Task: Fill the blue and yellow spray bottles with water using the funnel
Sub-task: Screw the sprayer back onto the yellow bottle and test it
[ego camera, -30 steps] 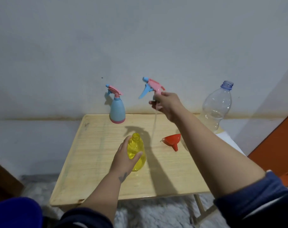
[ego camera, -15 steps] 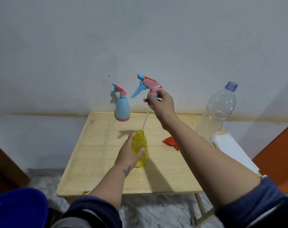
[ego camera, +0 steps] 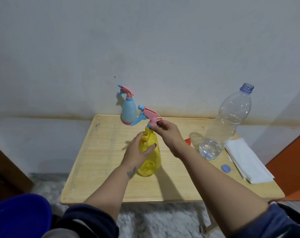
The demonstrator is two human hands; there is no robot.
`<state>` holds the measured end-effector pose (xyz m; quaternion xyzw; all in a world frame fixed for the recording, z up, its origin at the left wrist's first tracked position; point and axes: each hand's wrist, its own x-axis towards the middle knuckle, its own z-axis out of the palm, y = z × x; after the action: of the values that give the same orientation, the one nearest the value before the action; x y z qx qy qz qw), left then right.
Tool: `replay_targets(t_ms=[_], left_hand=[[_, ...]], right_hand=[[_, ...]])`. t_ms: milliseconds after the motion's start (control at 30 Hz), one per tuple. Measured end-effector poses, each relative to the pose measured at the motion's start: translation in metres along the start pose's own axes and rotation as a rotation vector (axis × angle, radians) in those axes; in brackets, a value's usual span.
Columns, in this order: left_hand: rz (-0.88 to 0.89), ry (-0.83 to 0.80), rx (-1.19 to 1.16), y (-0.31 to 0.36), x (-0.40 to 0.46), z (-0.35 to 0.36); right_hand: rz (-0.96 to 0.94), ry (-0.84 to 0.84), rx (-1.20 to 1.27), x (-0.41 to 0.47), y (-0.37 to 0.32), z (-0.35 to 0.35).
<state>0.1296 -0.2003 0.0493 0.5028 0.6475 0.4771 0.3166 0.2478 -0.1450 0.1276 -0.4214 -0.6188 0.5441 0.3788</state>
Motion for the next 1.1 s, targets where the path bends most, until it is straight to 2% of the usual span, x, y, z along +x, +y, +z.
replay_targets(t_ms=[133,267,400,567,833,1000,1100], left_hand=[[-0.006,-0.07,-0.072,0.013,-0.002,-0.003],[0.014,-0.111,-0.092,0.031,-0.007,-0.008],[0.008,-0.132,-0.174,0.038,-0.009,-0.01],[-0.019,-0.182,-0.326,0.051,-0.009,-0.014],[-0.051,-0.218,-0.378,0.063,-0.01,-0.019],[-0.019,-0.102,-0.257,0.061,-0.007,-0.018],[-0.003,-0.05,-0.162,0.061,-0.009,-0.018]], right_hand=[[0.023,-0.127,-0.074,0.001,-0.016,-0.011],[0.135,-0.255,-0.106,0.004,-0.03,-0.023],[0.203,-0.316,-0.014,0.008,-0.033,-0.029],[0.193,-0.377,0.142,0.005,-0.039,-0.033],[0.15,-0.267,0.224,0.004,-0.043,-0.027],[0.11,-0.102,0.037,0.001,-0.04,-0.021],[0.099,-0.037,0.03,0.0,-0.036,-0.019]])
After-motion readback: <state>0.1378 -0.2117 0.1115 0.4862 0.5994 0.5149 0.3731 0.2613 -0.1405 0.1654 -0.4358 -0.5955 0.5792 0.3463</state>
